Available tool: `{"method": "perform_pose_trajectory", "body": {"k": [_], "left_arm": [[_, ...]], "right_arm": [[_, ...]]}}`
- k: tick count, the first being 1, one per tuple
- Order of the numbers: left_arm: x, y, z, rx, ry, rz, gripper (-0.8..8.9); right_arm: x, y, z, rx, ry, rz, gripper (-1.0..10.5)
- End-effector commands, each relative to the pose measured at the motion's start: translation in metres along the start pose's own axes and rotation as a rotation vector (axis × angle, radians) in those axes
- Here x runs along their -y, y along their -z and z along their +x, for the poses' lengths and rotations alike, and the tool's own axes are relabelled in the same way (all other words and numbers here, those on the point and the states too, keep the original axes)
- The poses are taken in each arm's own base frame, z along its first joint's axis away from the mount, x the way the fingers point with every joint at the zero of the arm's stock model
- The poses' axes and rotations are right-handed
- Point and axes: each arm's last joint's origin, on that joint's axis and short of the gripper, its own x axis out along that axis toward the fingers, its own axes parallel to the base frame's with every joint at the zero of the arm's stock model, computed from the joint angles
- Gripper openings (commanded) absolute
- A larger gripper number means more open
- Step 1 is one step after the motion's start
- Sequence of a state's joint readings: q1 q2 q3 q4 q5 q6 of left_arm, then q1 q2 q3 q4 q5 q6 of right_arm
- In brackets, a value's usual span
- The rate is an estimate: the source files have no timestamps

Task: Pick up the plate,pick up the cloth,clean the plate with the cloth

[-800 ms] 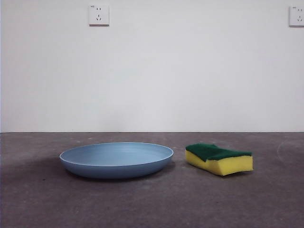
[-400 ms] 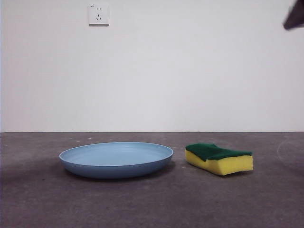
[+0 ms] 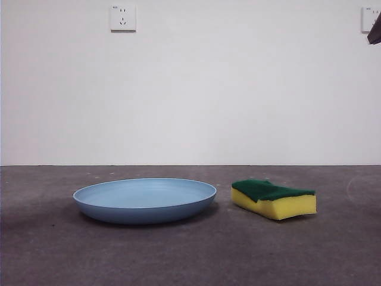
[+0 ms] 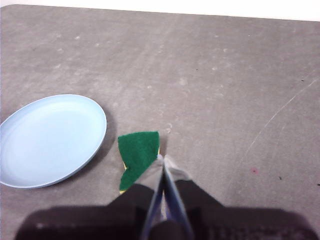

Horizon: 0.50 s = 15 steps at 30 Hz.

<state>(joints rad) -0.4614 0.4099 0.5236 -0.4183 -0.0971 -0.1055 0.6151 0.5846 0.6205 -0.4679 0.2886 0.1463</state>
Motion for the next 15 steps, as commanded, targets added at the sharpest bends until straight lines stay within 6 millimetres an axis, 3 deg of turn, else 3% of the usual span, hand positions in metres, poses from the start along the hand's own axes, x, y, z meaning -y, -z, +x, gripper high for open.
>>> {"method": "perform_pose_trajectory", "body": {"k": [1,9,15], "left_arm": [[0.000,0.001,0.001,-0.002,0.001,-0.005,-0.03],[0.000,0.002,0.001,-0.013,-0.008,0.025,-0.03],[-0.011,0.007,-0.006,0.037,-0.171,0.113,-0.03]], "right_arm": [[0.000,0.000,0.000,0.008,0.001,0.013,0.0],[0.000,0.000,0.000,0.008,0.001,0.012,0.0],[0.000,0.000,0.000,0.007,0.001,0.012,0.0]]}}
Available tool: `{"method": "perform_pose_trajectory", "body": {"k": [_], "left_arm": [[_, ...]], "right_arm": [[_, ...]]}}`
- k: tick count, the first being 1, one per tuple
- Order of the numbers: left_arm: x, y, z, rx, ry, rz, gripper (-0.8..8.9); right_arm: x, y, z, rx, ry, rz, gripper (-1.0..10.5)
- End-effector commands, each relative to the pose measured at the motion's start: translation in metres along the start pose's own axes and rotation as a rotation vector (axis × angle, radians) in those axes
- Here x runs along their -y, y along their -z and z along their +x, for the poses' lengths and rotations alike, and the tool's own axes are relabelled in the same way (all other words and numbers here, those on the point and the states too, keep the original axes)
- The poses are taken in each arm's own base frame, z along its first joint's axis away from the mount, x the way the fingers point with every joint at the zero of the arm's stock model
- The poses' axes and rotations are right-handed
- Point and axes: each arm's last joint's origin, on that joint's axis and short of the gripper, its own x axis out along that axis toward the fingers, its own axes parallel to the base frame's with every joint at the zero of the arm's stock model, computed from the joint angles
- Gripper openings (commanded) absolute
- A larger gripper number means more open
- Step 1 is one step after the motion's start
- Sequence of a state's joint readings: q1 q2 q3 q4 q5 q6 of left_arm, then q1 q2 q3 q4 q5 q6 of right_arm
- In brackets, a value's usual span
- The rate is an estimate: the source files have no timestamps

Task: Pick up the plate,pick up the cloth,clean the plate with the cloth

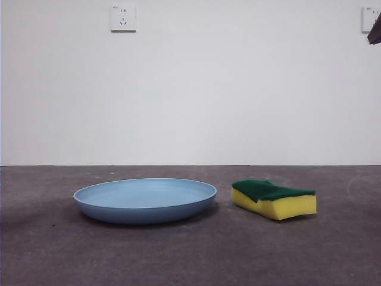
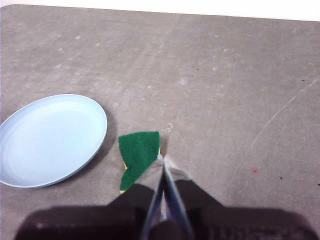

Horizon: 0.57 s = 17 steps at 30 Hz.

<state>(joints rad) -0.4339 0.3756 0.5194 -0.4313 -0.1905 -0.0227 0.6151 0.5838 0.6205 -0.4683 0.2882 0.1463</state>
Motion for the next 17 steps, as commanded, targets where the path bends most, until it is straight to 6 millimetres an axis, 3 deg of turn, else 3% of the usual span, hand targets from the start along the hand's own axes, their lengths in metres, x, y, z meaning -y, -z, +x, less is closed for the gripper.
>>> {"method": "perform_pose_trajectory", "body": {"k": [1,6,17], "left_arm": [[-0.008,0.011,0.000,0.025,-0.081,0.027,-0.03],[-0.017,0.039,0.007,0.091,-0.162,-0.012,-0.03],[-0.021,0.104,0.028,0.139,-0.102,-0.039,-0.03]], "right_arm": [[0.000,0.000,0.000,0.007,0.002,0.012,0.0],[0.000,0.000,0.000,0.007,0.002,0.012,0.0],[0.000,0.000,0.000,0.007,0.002,0.012,0.0]]}}
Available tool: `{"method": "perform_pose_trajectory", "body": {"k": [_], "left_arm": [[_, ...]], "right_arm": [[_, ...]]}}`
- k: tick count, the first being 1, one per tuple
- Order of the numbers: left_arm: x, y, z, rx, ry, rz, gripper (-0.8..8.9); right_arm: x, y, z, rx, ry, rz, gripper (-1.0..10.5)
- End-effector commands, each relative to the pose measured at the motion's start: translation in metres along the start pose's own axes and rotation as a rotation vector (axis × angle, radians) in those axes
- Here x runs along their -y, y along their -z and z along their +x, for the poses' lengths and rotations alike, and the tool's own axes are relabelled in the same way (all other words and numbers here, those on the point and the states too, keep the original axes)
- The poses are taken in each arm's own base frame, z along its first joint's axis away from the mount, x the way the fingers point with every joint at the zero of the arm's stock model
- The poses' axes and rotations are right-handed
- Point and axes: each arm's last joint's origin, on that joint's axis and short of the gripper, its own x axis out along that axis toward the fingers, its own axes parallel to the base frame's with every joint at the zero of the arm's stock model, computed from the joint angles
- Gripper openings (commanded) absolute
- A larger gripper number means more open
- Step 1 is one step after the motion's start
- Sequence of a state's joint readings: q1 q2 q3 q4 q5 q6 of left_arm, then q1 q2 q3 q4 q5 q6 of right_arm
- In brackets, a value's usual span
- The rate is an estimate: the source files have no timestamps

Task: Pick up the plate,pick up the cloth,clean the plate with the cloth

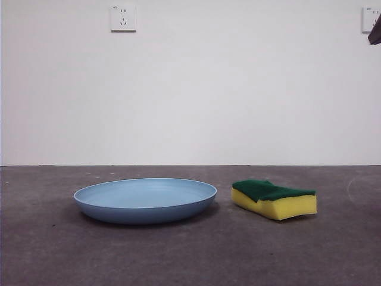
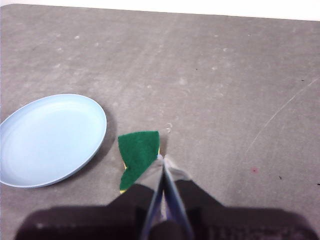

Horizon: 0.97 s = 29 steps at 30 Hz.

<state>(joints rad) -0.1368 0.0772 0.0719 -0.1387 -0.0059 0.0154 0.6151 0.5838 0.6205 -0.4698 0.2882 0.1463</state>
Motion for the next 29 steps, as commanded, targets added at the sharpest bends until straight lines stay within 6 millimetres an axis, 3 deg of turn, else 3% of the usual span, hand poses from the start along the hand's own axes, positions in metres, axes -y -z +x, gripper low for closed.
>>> {"method": "perform_pose_trajectory", "body": {"k": [1,8,29], "left_arm": [[-0.001,0.012,0.002,0.000,0.000,-0.012,-0.03],[-0.003,0.022,0.001,-0.041,-0.028,-0.040,-0.03],[-0.003,0.022,0.001,-0.036,-0.032,-0.055,-0.03]], "right_arm": [[0.000,0.000,0.000,0.008,0.001,0.013,0.0],[0.000,0.000,0.000,0.008,0.001,0.013,0.0],[0.000,0.000,0.000,0.008,0.002,0.012,0.0]]}}
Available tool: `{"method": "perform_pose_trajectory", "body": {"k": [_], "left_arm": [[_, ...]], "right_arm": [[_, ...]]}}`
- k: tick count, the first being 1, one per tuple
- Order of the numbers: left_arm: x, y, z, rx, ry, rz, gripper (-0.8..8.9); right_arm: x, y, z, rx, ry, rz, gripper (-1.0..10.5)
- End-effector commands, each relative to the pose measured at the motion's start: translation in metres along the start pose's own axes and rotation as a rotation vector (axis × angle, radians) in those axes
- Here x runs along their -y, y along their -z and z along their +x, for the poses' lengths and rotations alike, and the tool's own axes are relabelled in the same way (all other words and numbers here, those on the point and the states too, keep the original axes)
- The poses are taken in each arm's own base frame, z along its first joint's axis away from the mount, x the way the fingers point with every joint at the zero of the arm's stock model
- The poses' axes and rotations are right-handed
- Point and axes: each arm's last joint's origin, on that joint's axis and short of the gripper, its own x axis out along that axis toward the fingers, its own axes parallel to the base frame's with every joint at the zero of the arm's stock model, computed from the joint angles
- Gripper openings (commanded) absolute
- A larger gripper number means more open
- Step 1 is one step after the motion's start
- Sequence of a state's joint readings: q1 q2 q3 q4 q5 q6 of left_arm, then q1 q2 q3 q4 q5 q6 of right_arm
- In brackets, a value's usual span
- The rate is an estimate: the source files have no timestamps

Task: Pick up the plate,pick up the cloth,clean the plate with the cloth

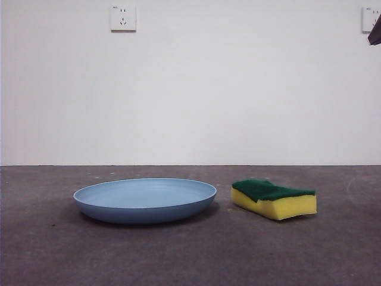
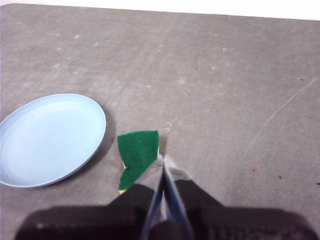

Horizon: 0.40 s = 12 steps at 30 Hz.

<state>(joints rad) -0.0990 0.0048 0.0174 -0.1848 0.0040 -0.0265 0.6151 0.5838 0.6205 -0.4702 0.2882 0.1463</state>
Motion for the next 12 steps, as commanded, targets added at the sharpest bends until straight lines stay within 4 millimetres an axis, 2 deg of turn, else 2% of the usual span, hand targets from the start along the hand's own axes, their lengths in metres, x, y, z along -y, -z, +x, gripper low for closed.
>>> {"method": "perform_pose_trajectory", "body": {"k": [1,6,8,12], "left_arm": [[0.000,0.004,0.001,-0.008,-0.005,-0.007,-0.03],[0.000,0.004,0.001,-0.008,-0.005,-0.007,-0.03],[0.000,0.004,0.001,-0.008,-0.004,-0.007,-0.03],[0.000,0.004,0.001,-0.008,-0.005,-0.007,-0.03]], "right_arm": [[0.000,0.000,0.000,0.008,0.001,0.013,0.0],[0.001,0.000,-0.002,0.018,0.011,-0.016,0.0],[0.007,-0.001,-0.006,0.044,0.078,-0.047,0.0],[0.023,0.003,-0.012,0.150,0.186,0.015,0.0]]}}
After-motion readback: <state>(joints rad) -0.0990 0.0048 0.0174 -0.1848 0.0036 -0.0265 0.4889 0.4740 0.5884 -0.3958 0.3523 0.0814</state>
